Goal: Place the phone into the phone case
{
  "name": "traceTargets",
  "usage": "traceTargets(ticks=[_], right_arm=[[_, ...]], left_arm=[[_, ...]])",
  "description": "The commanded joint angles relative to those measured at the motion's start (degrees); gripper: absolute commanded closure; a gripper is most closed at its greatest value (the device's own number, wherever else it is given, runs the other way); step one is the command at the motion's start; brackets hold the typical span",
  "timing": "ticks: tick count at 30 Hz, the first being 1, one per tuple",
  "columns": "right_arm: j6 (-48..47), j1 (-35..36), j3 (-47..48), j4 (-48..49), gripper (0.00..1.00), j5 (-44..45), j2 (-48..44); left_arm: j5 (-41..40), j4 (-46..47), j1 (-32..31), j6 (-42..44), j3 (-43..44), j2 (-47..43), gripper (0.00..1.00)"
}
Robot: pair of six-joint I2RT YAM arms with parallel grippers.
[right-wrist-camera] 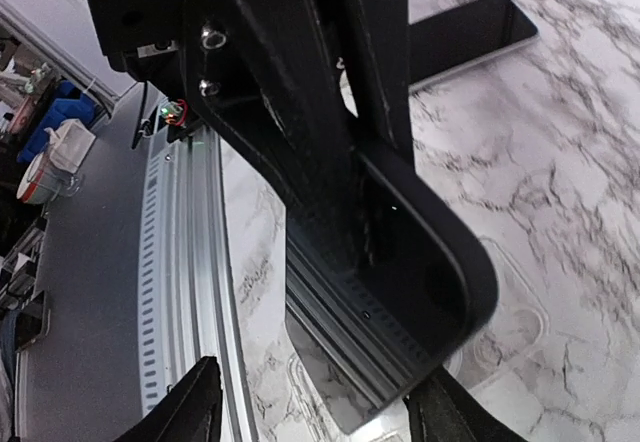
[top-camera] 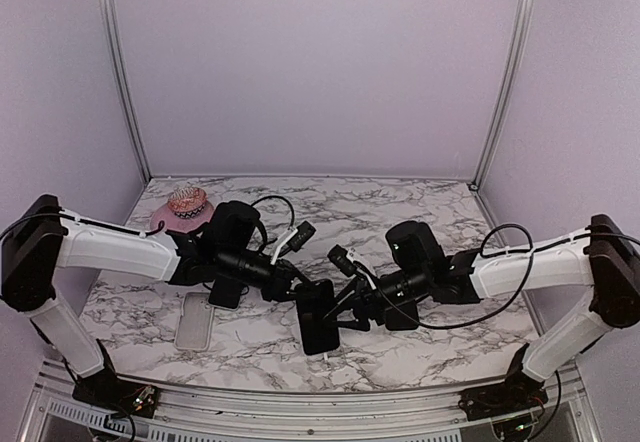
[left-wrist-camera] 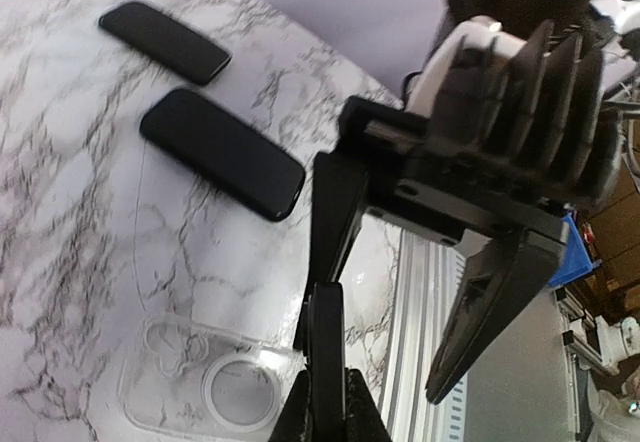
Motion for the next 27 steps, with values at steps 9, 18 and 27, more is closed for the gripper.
traceTargets(ticks=[9, 18, 27], right_arm=[[11.2, 4.4, -8.0, 0.0, 0.33, 16.3, -4.4], [16.3, 14.5, -9.3, -4.2, 0.24, 35.2, -6.6], [22.3, 20.3, -10.5, -10.0, 0.28, 43.3, -8.0]], left_arm=[[2.8, 2.4, 4.1, -10.9, 0.4, 8.7, 1.0], [4.6, 12.4, 4.1, -18.9, -2.4, 8.9, 1.0], [5.3, 12.7, 2.5, -17.9, -1.8, 12.6, 1.0]])
